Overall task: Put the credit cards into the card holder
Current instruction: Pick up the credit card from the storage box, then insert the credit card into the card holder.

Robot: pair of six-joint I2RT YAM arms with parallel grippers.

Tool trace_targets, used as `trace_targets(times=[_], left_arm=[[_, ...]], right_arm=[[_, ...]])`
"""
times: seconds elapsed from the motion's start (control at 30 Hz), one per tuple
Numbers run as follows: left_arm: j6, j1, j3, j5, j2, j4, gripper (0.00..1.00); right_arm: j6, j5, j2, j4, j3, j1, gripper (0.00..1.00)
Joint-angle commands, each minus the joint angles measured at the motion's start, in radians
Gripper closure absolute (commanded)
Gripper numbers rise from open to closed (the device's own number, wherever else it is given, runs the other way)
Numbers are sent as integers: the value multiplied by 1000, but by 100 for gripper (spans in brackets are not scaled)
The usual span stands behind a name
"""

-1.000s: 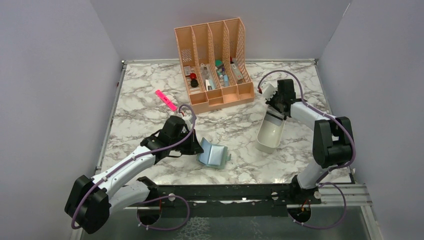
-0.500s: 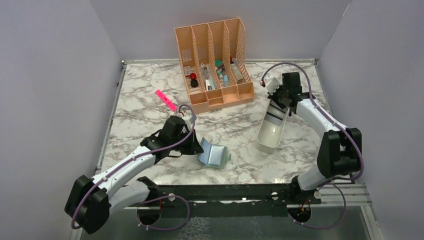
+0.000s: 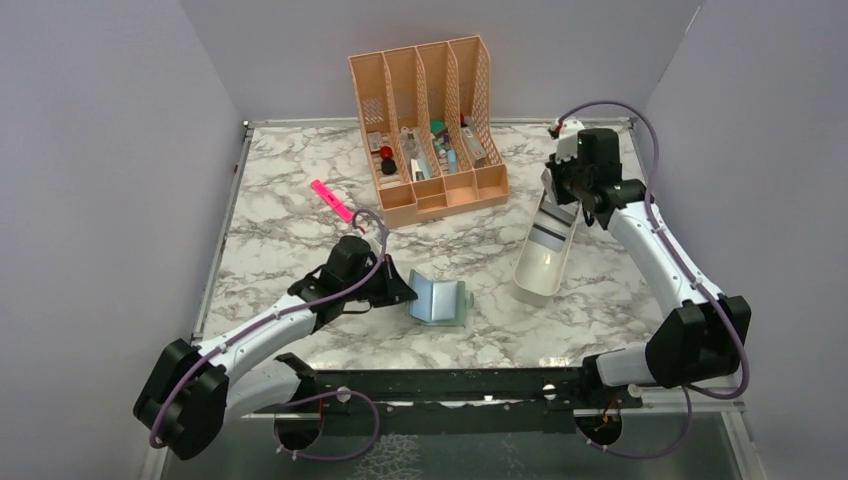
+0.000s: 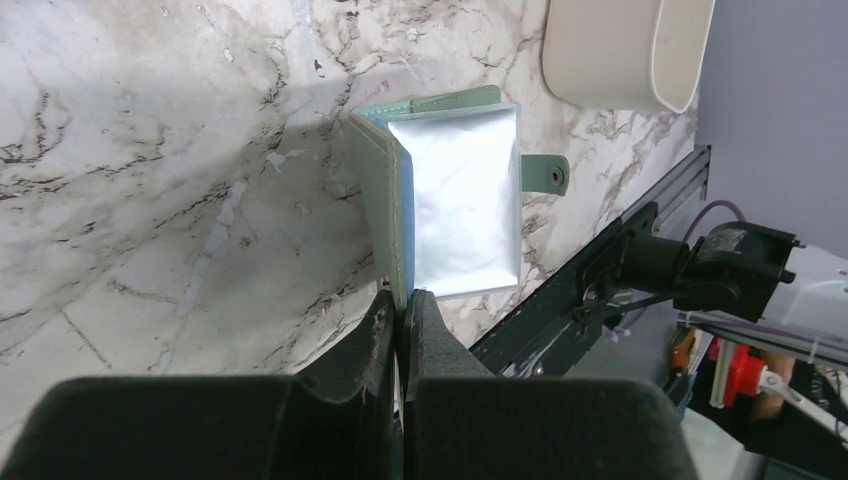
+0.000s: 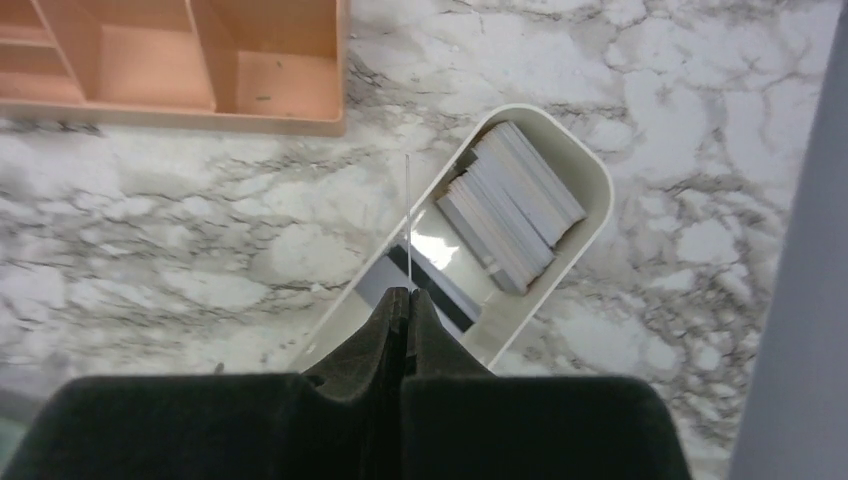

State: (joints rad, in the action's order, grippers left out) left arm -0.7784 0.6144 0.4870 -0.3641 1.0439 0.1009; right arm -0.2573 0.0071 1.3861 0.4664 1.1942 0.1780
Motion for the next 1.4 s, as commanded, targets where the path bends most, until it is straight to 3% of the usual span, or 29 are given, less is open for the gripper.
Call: trace_targets(times=[0.0,0.1,0.27,0.5,0.77,1.1,1.37], left_arm=[[-117,-5,-39,-17,21,-193,97],[-144,-5,-61,14,39,-241,97],[-162,-5,-89,47,71,-288,96],[-150,-5,-104,85,75,-268,92],[-120,-5,-131,135,29,-210,84],[-97,-5,-143,147,30,-193,87],[-56,-5,-135,203,15,-103,73]], right_arm=[[333,-15,-7,119,74,14,99],[464,-98,-37,98,29,55,99],[654,-200,-132,-72,-124,169,99],[915,-160,-203,-254,-280,369,99],[1181,-53,-175,-320,-408,520,99],[1220,30,-66,-418,-422,671,99],[1188,62,-27,-464,-491,676,99]])
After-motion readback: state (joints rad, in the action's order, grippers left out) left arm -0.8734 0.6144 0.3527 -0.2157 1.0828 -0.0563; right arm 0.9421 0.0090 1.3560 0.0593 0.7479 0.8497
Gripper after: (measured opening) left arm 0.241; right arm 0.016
